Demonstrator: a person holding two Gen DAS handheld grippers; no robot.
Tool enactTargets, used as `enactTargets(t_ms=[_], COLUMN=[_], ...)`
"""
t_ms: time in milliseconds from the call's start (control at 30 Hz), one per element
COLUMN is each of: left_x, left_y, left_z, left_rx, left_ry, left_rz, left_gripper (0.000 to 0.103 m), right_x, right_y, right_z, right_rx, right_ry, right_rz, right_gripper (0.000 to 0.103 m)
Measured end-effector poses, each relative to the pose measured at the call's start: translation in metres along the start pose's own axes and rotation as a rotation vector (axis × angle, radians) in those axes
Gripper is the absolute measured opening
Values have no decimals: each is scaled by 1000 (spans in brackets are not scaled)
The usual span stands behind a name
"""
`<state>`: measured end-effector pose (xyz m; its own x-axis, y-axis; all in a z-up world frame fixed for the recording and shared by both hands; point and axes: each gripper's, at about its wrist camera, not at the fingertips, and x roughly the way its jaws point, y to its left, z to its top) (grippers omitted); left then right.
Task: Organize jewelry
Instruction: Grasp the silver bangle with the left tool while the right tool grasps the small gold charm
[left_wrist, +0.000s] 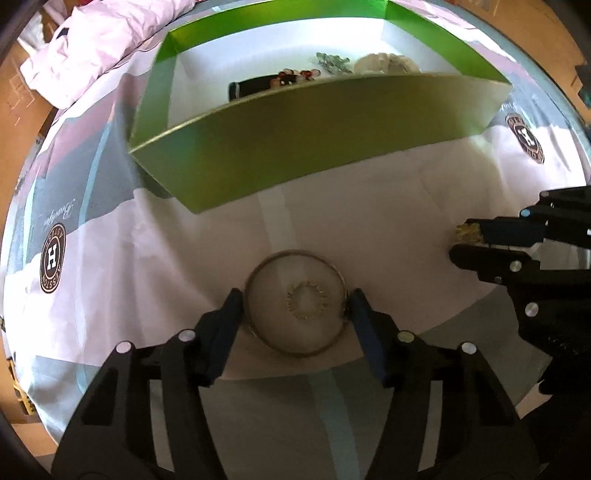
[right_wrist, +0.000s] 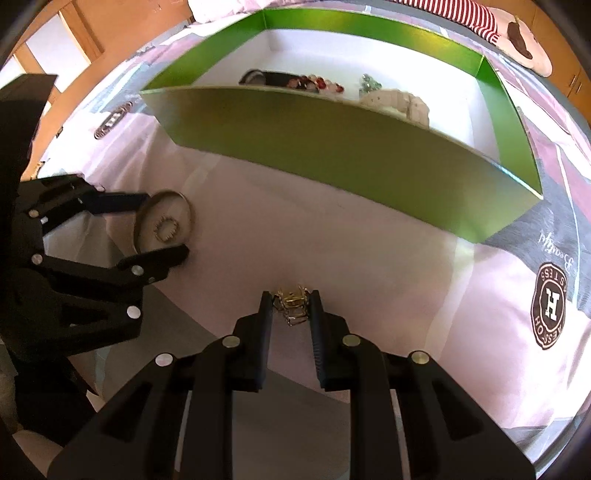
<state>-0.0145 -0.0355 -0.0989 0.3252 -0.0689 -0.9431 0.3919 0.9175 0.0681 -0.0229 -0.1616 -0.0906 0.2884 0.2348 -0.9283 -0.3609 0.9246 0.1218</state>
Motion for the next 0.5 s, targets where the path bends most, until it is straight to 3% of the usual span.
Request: enactTargets(t_ms=[67,233,433,467,500], left_x=[-5,-20,-18,-18,-17], left_y=[0,7,10,9,9], left_z=[1,3,6,6,6], left_rx=[0,-36,-52,-52,-52], left_ry=[-27,-82,-71,-69,-68], left_rz=[40,29,41,43,43], left_gripper=[60,60,60,60,60], right_x=[-5,-12,-6,-7,-8], right_y=[-1,-8,-19,-19,-19], right_z=[3,10,9,8,7], right_rx=[9,55,83,75,58], right_ry=[-34,-91,-63,-51,-35], right_rz=[15,28,31,35,34], right_gripper=[15,15,16,21,33])
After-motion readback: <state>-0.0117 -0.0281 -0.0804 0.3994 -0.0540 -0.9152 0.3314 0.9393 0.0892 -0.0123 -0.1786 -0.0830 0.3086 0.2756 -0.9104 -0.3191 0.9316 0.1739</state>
